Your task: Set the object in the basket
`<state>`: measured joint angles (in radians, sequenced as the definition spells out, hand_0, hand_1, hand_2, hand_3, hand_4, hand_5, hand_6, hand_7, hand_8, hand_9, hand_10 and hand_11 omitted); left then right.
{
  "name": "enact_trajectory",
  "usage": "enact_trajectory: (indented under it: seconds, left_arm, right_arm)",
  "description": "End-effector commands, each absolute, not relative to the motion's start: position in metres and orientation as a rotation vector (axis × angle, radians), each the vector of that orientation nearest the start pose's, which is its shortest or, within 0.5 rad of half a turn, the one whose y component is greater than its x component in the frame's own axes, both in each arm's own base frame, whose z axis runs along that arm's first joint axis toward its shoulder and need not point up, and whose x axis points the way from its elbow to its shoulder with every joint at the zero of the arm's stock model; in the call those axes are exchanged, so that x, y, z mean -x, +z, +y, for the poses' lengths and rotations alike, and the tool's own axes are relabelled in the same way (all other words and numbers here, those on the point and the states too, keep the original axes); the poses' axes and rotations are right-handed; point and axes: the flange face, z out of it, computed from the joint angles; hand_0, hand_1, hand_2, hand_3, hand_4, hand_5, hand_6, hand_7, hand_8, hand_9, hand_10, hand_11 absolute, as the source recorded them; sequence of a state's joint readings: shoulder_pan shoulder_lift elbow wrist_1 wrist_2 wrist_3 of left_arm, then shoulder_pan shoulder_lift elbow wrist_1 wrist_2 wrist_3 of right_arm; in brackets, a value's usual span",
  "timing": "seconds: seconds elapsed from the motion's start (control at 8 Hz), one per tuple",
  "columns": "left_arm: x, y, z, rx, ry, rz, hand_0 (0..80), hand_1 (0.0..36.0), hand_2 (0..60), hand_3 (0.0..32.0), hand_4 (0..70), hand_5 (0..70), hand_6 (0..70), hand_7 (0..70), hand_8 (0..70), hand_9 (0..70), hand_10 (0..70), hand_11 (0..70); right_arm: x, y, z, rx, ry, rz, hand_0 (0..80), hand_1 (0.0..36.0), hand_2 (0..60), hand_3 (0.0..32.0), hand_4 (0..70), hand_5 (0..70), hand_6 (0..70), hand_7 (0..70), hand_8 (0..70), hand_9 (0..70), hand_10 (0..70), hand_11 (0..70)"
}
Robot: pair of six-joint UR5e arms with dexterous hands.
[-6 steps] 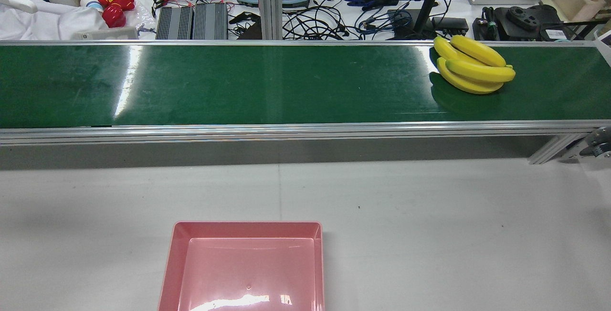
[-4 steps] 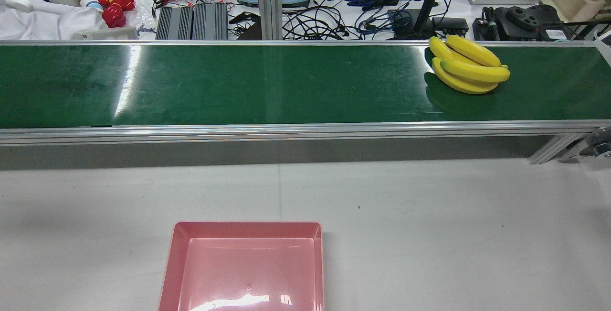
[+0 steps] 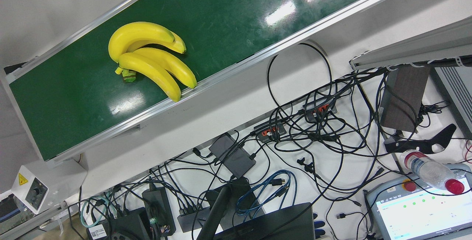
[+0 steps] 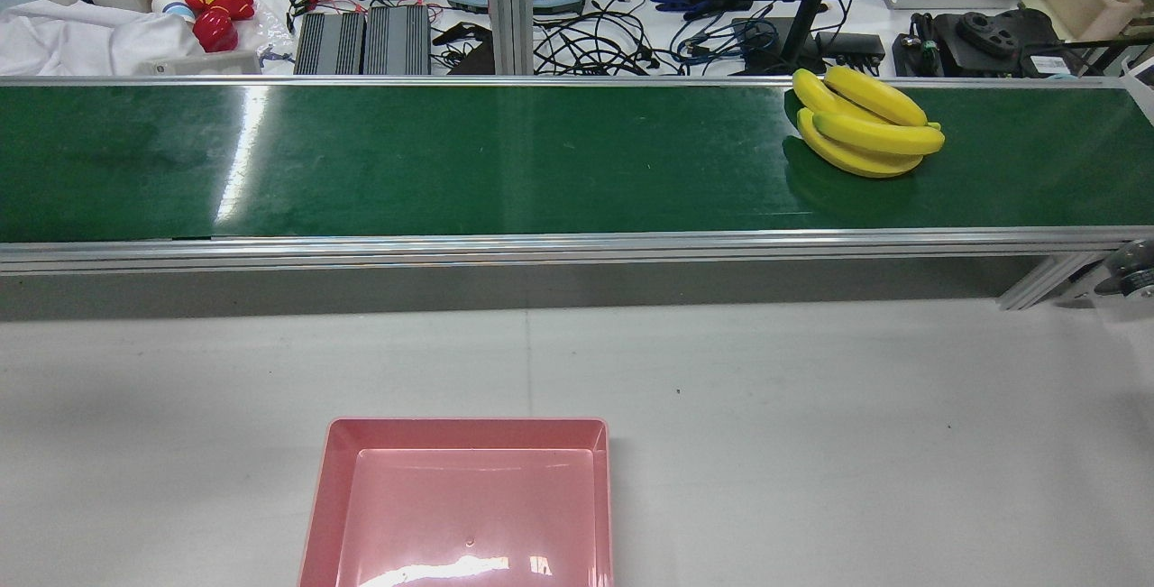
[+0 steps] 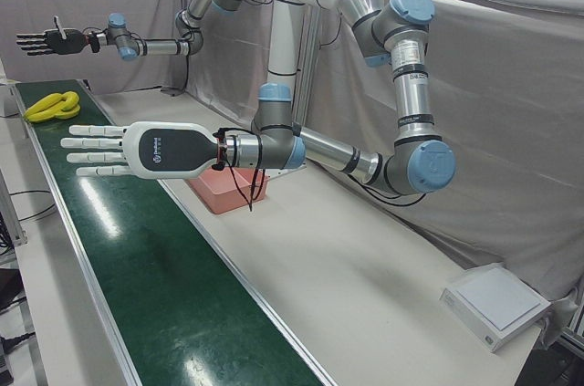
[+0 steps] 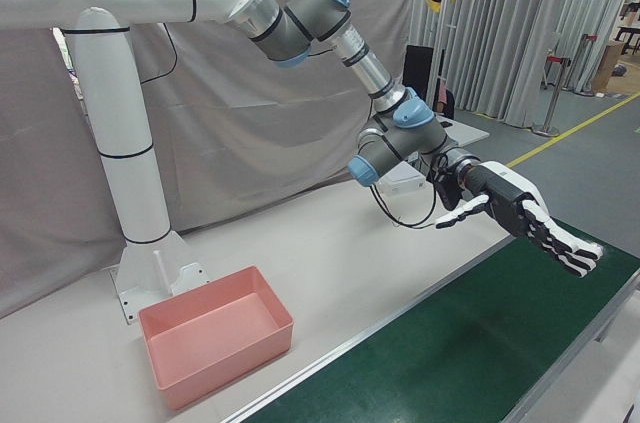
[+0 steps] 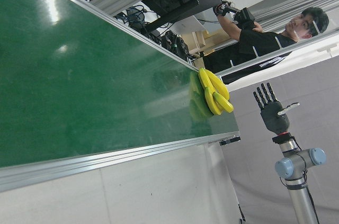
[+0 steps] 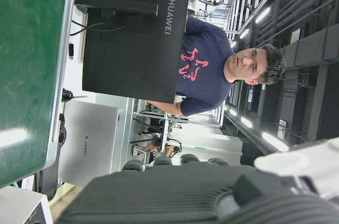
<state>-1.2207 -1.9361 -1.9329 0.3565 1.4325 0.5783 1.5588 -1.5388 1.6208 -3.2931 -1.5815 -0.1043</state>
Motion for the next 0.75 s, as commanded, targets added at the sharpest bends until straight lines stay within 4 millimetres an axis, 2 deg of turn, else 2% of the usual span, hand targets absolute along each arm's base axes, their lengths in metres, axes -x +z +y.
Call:
enact_trajectory:
  seconds: [0.0,0.12,0.38,0.5,0.62]
  left_arm:
    - [-0.070,0.350,-0.588,-0.425,-1.442,2.242,60.1,19.0,0.0,0.0,10.4,0.1,0.0,0.0,1.0,3.2,0.8,3.8]
    - [-0.080,0.354,-0.586,-0.414,-1.437,2.221,59.4,18.7,0.0,0.0,12.3,0.0,0.0,0.0,0.2,2.2,0.7,3.5]
    - [-0.080,0.357,-0.585,-0.416,-1.445,2.198,58.3,17.0,0.0,0.0,8.3,0.0,0.0,0.0,0.4,2.5,0.4,3.1]
    - [-0.082,0.358,-0.583,-0.414,-1.443,2.197,56.9,14.5,0.0,0.0,6.8,0.0,0.0,0.0,0.4,2.6,0.3,2.7]
    - [-0.083,0.359,-0.583,-0.414,-1.444,2.193,57.0,13.7,0.0,1.2,5.9,0.0,0.0,0.0,0.5,2.7,0.4,2.8]
  right_arm:
    - [-0.126,0.660,-0.499,0.089,-2.360,2.209,0.0,0.0,0.0,0.0,0.0,0.0,0.0,0.0,0.0,0.0,0.0,0.0]
    - [-0.126,0.662,-0.499,0.089,-2.362,2.207,0.0,0.0,0.0,0.0,0.0,0.0,0.0,0.0,0.0,0.0,0.0,0.0]
    - [-0.126,0.661,-0.499,0.089,-2.360,2.209,0.0,0.0,0.0,0.0,0.0,0.0,0.0,0.0,0.0,0.0,0.0,0.0]
    - [-0.127,0.661,-0.498,0.091,-2.361,2.206,0.0,0.0,0.0,0.0,0.0,0.0,0.0,0.0,0.0,0.0,0.0,0.0]
    - [-0.126,0.661,-0.499,0.089,-2.362,2.207,0.0,0.0,0.0,0.0,0.0,0.0,0.0,0.0,0.0,0.0,0.0,0.0]
